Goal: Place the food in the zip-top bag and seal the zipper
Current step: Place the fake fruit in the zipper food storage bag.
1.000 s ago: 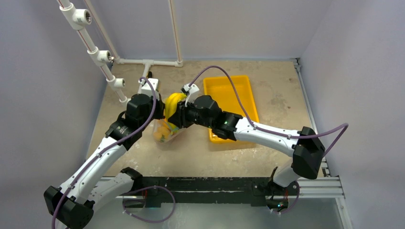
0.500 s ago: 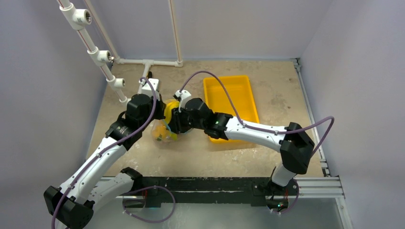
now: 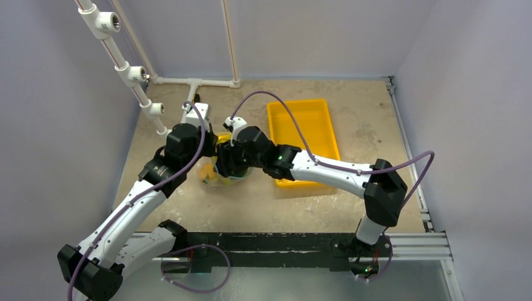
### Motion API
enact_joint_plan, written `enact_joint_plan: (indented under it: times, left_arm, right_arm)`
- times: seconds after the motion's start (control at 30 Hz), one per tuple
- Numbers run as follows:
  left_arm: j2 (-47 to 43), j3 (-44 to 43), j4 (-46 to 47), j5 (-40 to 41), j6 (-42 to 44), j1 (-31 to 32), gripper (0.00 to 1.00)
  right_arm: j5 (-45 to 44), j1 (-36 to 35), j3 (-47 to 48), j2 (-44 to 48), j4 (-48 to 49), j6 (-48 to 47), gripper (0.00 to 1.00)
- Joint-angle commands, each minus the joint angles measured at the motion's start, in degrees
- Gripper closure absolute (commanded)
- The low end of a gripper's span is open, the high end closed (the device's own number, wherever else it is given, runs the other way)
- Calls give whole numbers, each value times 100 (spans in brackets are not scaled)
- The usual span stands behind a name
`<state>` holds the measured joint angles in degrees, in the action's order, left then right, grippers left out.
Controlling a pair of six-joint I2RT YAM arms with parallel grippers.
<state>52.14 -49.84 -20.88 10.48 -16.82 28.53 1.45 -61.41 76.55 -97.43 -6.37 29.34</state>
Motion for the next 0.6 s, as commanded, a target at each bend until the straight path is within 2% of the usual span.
enact_joint_plan:
  times: [0.0, 0.37, 0.57]
  left_arm:
    - [-96, -52, 216, -20, 36, -5, 100]
    - [-56, -53, 217, -29, 25, -5, 100]
    - [-44, -52, 225, -68, 29, -6, 100]
  right_arm:
    - [-431, -19, 315, 368, -148, 114, 33]
    - [-1163, -20, 325, 1116, -380, 507, 30]
    - [-1590, -16, 184, 1559, -962, 1048, 30]
